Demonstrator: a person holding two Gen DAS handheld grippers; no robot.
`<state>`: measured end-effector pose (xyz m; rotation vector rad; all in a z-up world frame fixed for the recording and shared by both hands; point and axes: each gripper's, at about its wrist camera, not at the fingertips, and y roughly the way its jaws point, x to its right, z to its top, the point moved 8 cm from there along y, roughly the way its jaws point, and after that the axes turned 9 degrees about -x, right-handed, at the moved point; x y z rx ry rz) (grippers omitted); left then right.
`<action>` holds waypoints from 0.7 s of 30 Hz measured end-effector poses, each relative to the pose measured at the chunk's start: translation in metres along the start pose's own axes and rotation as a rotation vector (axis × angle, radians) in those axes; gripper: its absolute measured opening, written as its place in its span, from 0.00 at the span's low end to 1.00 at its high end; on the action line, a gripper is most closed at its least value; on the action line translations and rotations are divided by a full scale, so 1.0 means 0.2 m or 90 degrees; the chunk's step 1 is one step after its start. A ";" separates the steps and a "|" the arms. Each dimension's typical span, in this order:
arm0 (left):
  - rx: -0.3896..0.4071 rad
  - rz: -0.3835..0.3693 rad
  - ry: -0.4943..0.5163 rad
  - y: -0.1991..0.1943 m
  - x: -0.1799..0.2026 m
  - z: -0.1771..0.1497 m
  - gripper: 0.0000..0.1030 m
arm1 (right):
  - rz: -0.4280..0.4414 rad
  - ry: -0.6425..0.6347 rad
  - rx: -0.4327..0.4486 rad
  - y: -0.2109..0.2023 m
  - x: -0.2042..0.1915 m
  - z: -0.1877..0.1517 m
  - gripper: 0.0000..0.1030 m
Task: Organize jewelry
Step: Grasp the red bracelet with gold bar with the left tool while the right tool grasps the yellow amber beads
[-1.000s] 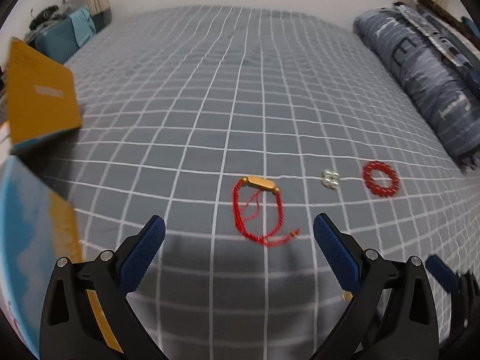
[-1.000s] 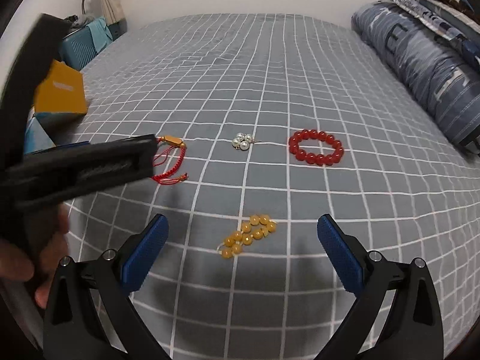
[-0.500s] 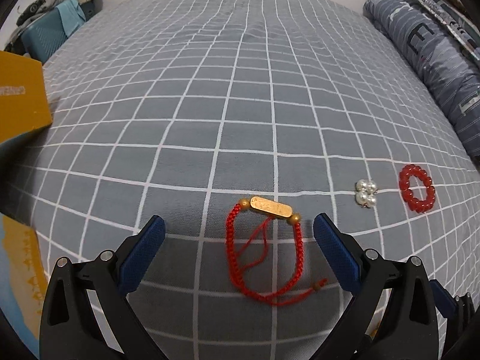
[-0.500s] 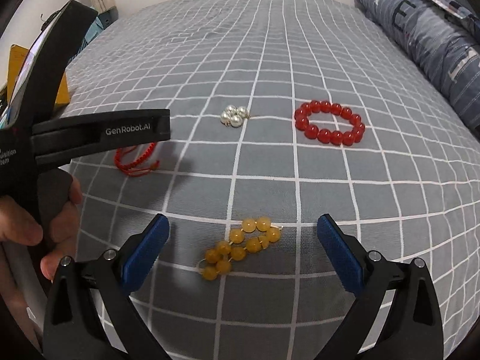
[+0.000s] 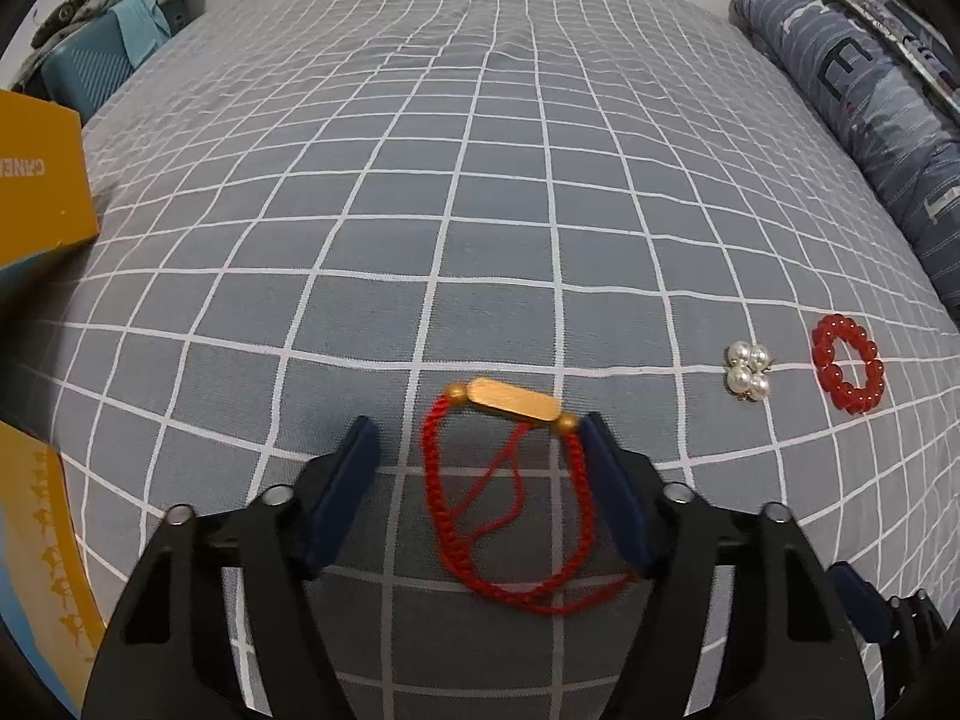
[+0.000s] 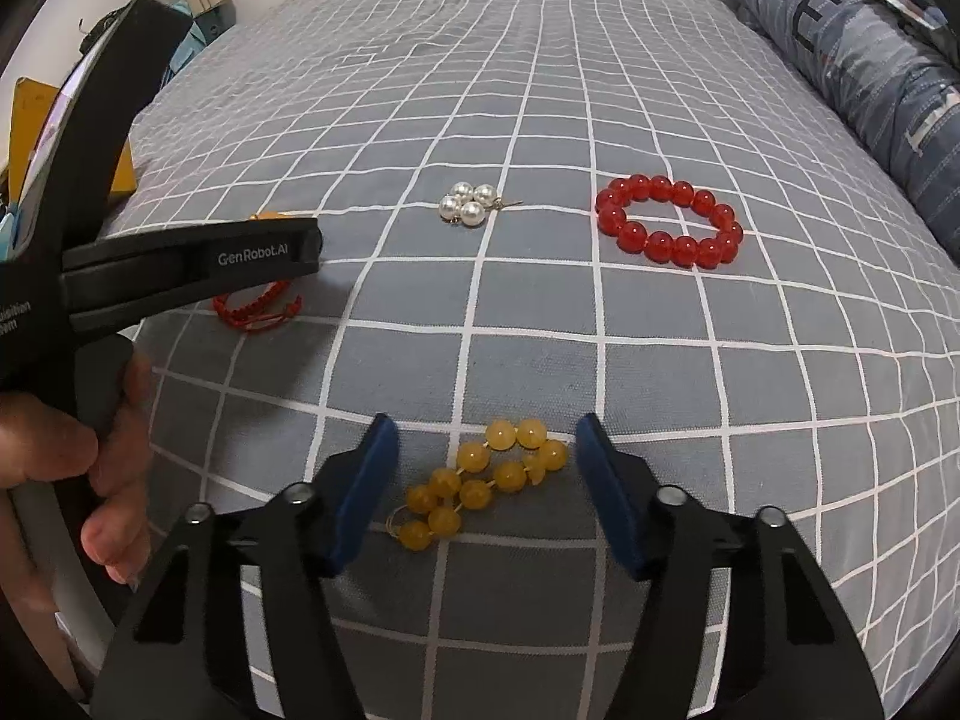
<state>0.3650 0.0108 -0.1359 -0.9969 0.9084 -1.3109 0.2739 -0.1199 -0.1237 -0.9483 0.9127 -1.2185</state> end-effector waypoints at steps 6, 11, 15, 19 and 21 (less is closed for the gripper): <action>0.006 -0.005 0.002 -0.02 0.01 -0.03 0.41 | -0.001 0.001 -0.003 0.00 0.01 -0.01 0.33; 0.012 -0.003 0.003 -0.04 0.01 -0.03 0.24 | -0.008 0.007 0.000 0.00 0.02 -0.01 0.10; 0.015 -0.005 0.008 -0.04 0.00 -0.03 0.07 | -0.014 0.011 0.008 -0.01 0.02 0.00 0.09; 0.016 -0.011 0.005 -0.05 0.00 -0.03 0.07 | -0.006 0.018 0.014 -0.03 0.02 0.00 0.09; 0.018 -0.013 0.005 -0.06 0.00 -0.03 0.07 | -0.004 0.021 0.018 -0.03 0.03 0.01 0.09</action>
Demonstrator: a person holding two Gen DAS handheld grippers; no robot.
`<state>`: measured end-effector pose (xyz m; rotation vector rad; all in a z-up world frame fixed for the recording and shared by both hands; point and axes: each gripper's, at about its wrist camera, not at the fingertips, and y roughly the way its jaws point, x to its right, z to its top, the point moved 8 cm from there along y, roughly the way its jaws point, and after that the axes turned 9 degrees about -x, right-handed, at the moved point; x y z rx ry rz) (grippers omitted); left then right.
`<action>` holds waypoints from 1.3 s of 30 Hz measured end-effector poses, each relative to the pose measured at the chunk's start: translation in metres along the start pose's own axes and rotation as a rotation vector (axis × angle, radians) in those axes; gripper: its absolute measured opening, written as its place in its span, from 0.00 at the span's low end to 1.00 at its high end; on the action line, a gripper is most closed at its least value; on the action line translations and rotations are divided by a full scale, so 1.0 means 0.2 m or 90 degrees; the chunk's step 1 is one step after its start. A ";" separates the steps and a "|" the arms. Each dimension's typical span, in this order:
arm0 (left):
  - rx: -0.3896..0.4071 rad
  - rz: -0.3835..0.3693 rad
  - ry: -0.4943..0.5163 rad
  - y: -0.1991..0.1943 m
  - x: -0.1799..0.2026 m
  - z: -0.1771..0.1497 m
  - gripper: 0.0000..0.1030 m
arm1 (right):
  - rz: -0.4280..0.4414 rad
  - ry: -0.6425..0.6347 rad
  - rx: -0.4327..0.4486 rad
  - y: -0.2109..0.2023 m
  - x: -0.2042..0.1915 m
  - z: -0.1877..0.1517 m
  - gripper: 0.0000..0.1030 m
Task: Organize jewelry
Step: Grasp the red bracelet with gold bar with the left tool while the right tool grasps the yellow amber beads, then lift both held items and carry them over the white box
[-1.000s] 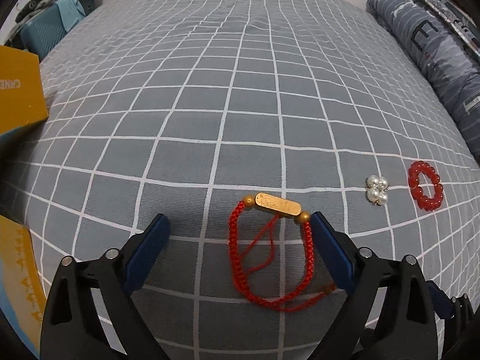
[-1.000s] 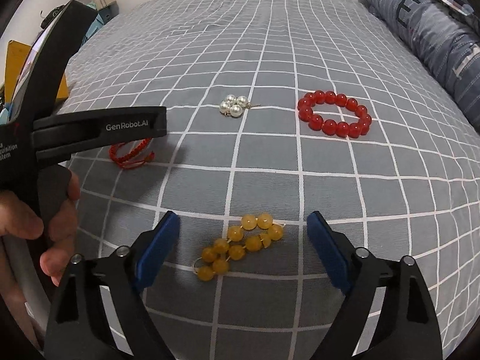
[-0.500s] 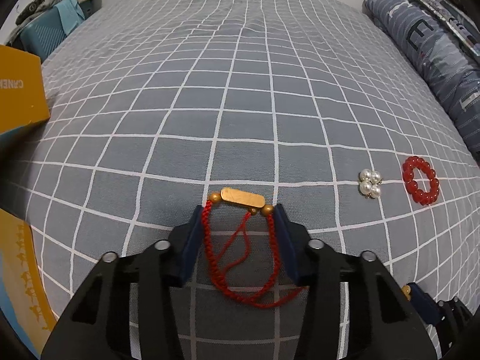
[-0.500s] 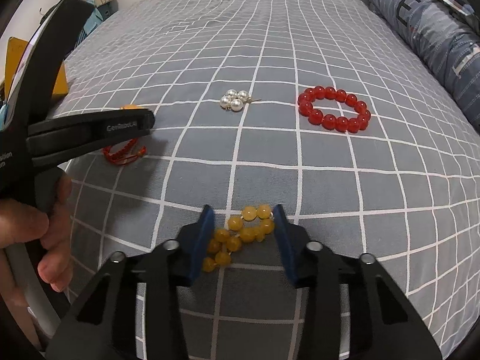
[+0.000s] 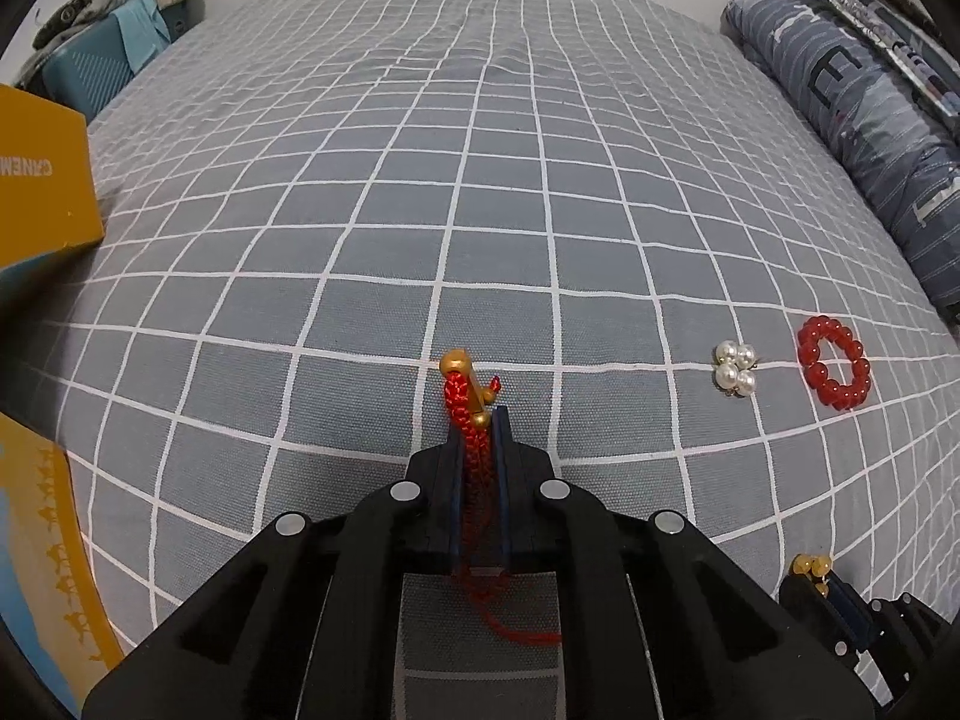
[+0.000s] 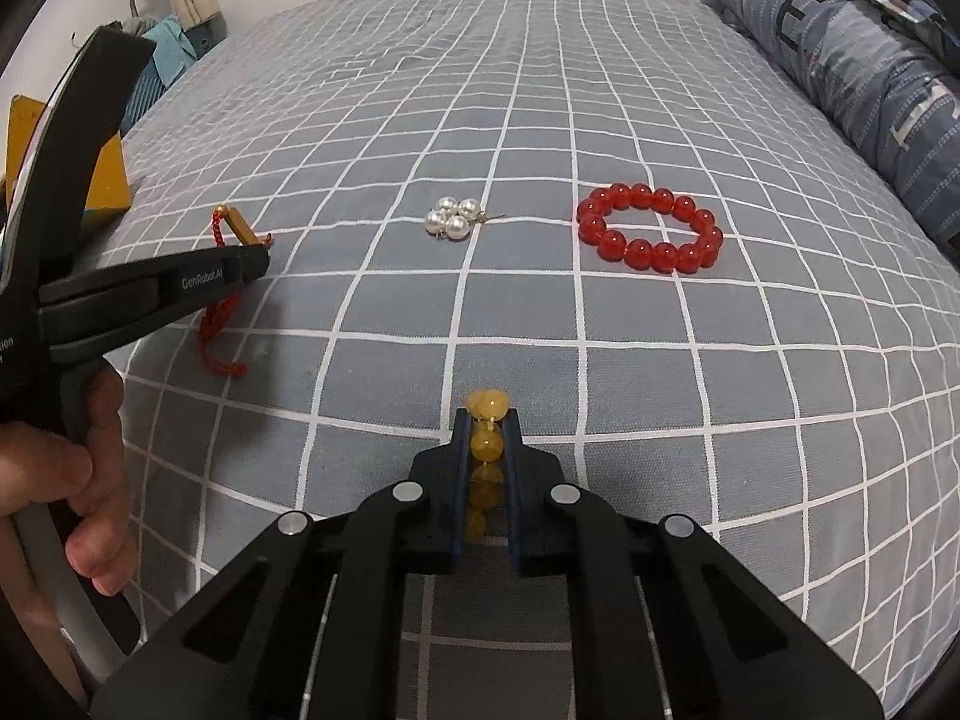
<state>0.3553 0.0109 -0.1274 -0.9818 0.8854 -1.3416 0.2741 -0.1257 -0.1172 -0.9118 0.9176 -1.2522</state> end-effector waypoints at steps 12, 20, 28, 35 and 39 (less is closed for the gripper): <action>0.015 -0.007 0.001 -0.06 0.01 -0.03 0.07 | 0.007 0.008 0.030 -0.06 0.01 0.00 0.09; 0.038 -0.016 0.004 -0.16 0.01 -0.05 0.07 | 0.008 0.014 0.049 -0.10 0.01 0.02 0.09; 0.052 -0.013 0.005 -0.23 -0.01 -0.10 0.07 | 0.007 0.013 0.067 -0.16 0.01 0.02 0.09; 0.063 -0.017 0.006 -0.31 -0.03 -0.15 0.07 | 0.008 0.010 0.083 -0.22 -0.01 0.01 0.09; 0.075 -0.019 0.010 -0.37 -0.03 -0.18 0.07 | 0.009 0.009 0.089 -0.26 -0.02 0.01 0.09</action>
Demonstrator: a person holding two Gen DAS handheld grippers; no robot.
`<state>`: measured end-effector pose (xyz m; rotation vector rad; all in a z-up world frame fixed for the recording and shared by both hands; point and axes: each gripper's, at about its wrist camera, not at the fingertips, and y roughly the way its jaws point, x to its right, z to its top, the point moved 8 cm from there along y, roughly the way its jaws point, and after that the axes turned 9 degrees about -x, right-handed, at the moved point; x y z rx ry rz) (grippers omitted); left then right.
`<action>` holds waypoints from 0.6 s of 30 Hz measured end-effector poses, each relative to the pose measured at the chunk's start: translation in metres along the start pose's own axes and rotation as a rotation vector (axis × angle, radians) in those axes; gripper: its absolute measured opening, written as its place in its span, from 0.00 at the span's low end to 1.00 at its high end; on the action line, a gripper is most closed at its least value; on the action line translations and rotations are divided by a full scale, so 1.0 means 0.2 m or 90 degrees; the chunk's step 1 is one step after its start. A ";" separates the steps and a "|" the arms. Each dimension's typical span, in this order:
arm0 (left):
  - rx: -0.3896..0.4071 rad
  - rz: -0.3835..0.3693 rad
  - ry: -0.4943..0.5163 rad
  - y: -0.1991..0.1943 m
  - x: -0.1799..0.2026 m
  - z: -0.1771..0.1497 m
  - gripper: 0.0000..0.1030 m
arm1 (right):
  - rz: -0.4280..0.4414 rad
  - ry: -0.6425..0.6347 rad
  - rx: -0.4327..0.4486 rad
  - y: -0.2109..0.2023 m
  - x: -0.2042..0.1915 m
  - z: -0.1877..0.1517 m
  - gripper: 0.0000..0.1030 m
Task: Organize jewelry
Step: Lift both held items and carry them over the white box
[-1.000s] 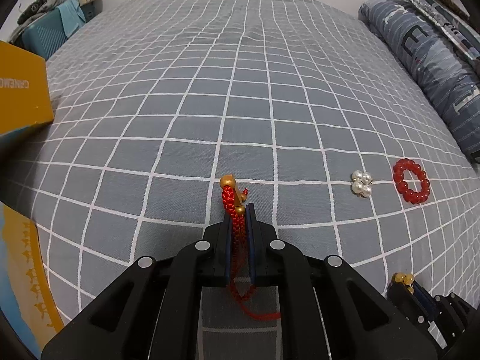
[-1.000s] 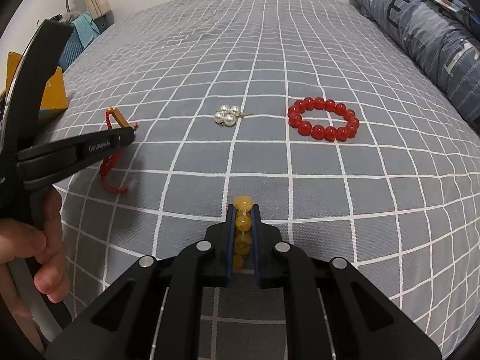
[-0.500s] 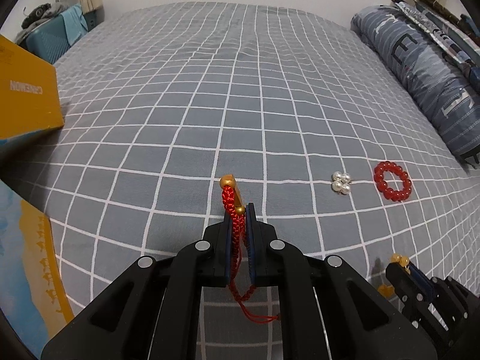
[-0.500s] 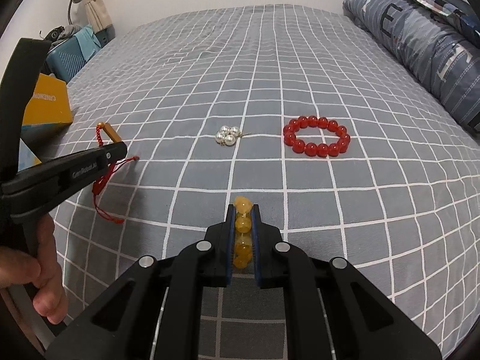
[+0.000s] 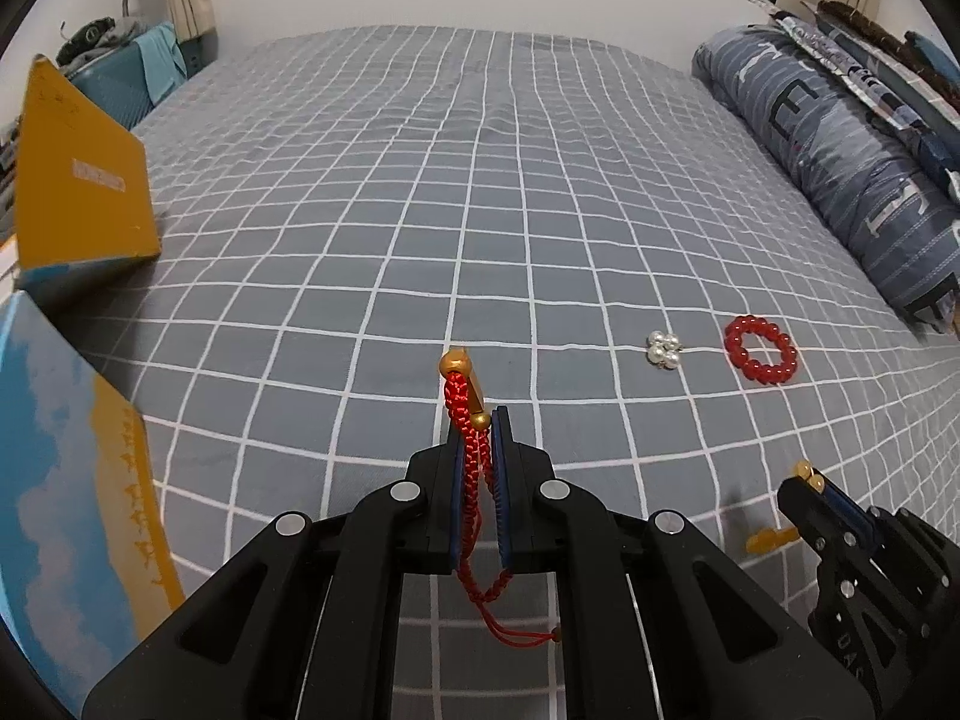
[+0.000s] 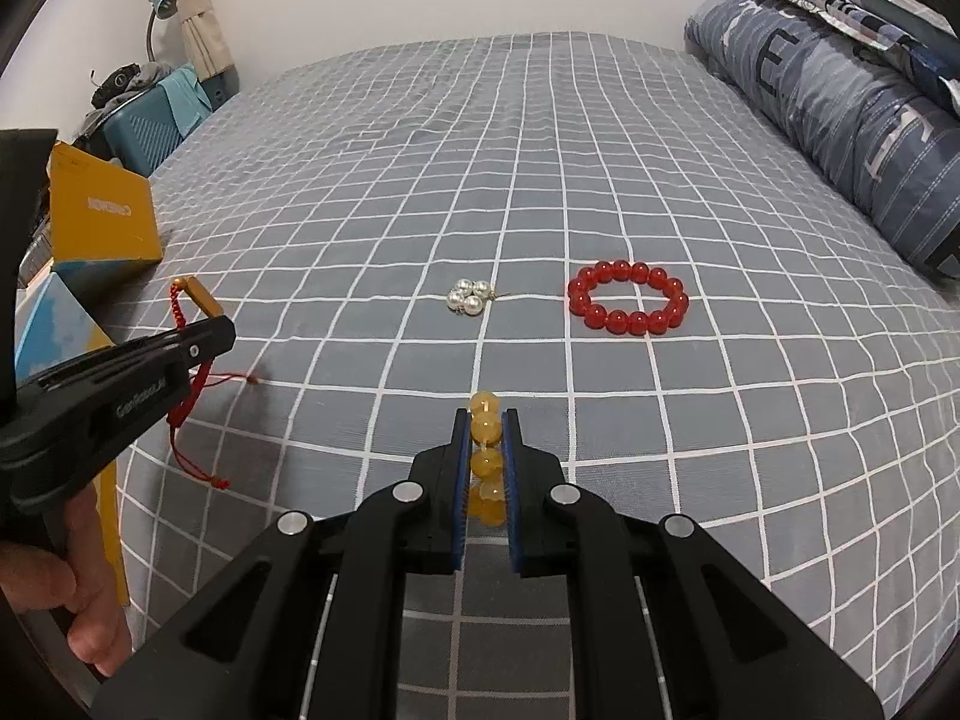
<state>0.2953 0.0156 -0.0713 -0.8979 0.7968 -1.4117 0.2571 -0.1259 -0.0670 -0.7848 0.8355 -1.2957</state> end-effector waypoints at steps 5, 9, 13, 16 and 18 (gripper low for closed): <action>0.010 -0.001 0.008 -0.07 0.01 -0.03 0.07 | -0.001 -0.002 0.010 -0.05 -0.01 0.00 0.09; 0.020 -0.002 0.011 -0.14 0.02 -0.03 0.07 | -0.001 -0.001 0.015 -0.09 -0.02 0.01 0.09; 0.026 -0.002 0.011 -0.18 0.02 -0.04 0.07 | -0.001 -0.004 0.023 -0.14 -0.03 0.01 0.09; 0.032 -0.003 0.013 -0.22 0.02 -0.05 0.07 | -0.002 -0.005 0.028 -0.17 -0.05 0.01 0.09; 0.036 -0.005 0.013 -0.24 0.02 -0.06 0.07 | -0.004 -0.007 0.033 -0.20 -0.06 0.01 0.09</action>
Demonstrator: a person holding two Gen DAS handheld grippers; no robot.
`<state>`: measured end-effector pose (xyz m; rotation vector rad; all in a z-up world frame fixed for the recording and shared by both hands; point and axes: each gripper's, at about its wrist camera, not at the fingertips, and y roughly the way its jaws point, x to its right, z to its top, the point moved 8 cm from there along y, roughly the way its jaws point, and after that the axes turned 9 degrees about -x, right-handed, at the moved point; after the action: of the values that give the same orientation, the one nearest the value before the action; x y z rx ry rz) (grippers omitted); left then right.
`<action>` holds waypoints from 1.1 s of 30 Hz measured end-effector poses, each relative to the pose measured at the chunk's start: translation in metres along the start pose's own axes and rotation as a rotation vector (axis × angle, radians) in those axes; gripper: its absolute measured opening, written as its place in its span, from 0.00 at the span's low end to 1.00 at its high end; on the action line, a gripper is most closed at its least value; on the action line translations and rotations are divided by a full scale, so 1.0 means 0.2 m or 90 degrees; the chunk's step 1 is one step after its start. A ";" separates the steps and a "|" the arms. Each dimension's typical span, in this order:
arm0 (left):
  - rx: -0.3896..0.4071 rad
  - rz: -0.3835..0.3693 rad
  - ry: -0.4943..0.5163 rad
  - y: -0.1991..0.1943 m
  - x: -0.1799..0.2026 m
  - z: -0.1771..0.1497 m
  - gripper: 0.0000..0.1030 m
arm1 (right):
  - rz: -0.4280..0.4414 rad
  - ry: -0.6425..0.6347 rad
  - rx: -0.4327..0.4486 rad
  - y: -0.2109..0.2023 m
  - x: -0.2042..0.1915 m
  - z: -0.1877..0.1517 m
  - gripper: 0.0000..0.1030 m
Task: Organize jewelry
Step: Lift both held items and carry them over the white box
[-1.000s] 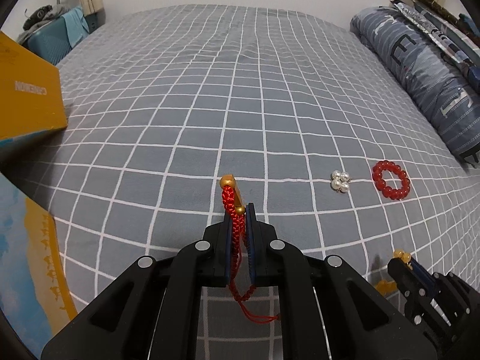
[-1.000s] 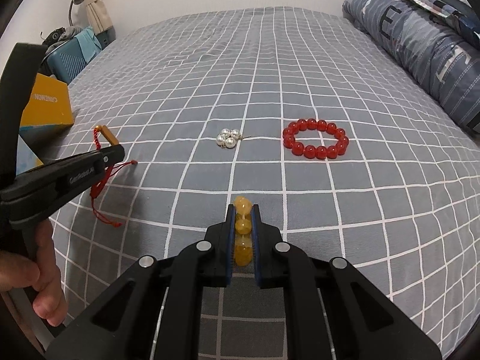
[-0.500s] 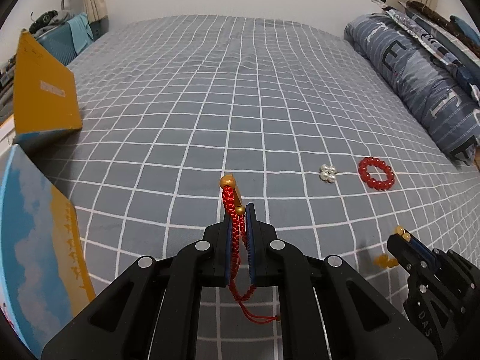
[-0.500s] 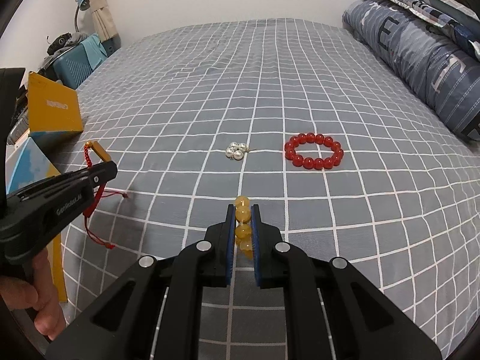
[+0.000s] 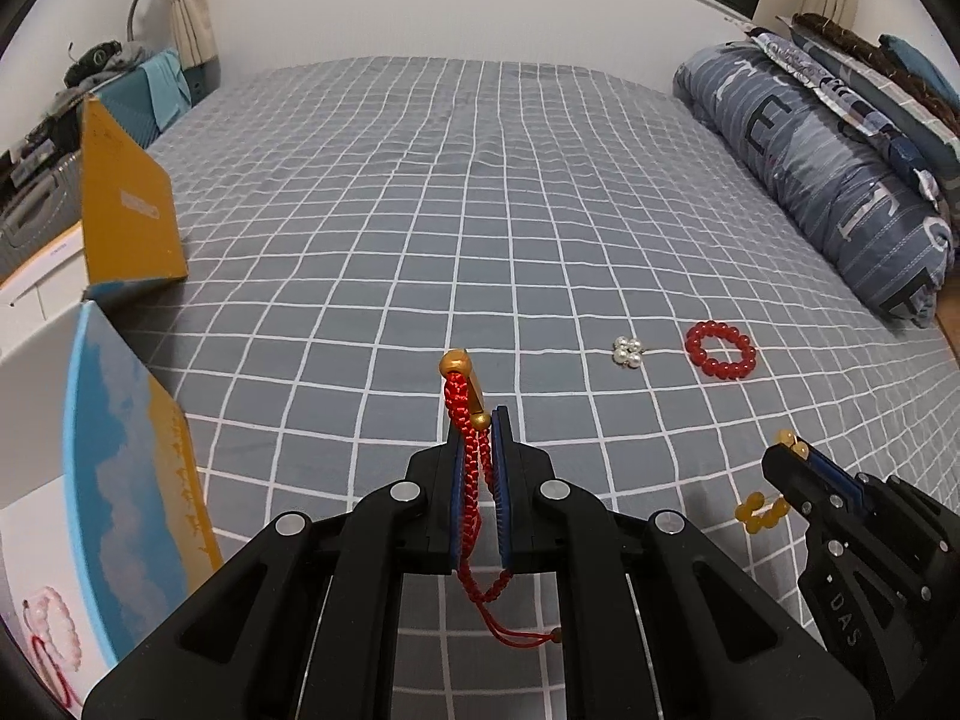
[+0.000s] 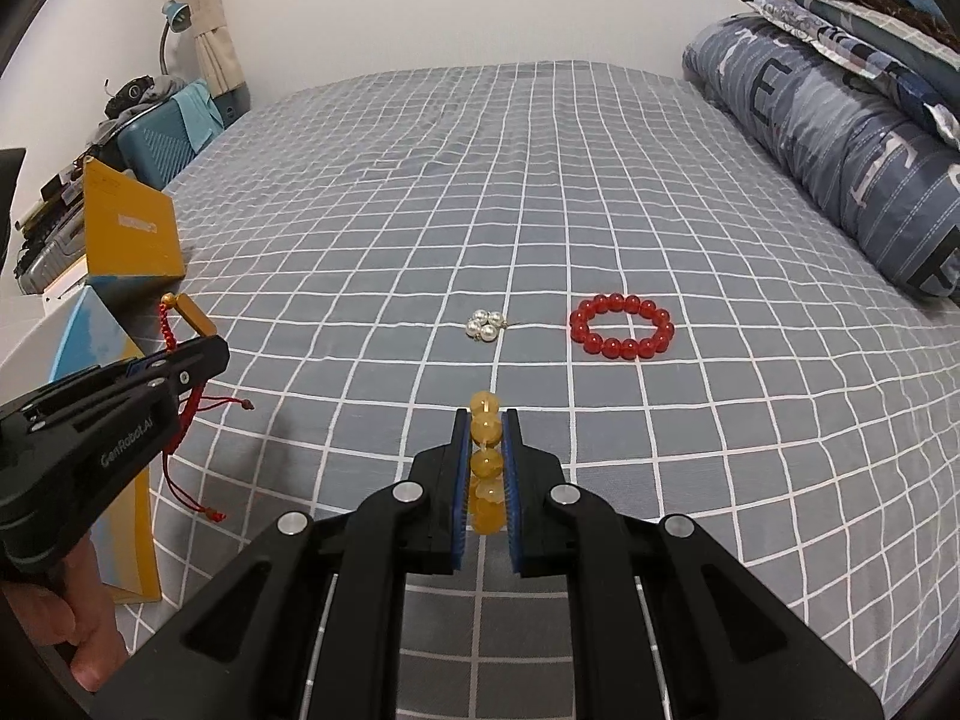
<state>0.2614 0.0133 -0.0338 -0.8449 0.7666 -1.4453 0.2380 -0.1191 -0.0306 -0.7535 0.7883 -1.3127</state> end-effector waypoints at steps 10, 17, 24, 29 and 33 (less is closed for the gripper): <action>0.028 0.003 0.004 -0.15 -0.02 -0.03 0.07 | -0.014 -0.007 0.028 -0.12 -0.04 0.01 0.09; 0.038 0.004 0.004 -0.25 -0.06 -0.07 0.07 | -0.014 -0.015 0.044 -0.20 -0.08 0.03 0.09; 0.060 0.013 -0.003 -0.37 -0.12 -0.11 0.07 | -0.012 -0.025 0.060 -0.29 -0.16 0.03 0.09; 0.080 0.020 -0.008 -0.47 -0.17 -0.15 0.07 | -0.007 -0.031 0.072 -0.35 -0.21 0.03 0.09; 0.098 0.027 -0.014 -0.55 -0.22 -0.17 0.07 | -0.001 -0.040 0.082 -0.40 -0.28 0.04 0.09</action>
<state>0.1761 0.0620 0.0401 -0.7218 0.6433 -1.4354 0.1968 -0.0714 0.0441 -0.6884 0.6468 -1.3222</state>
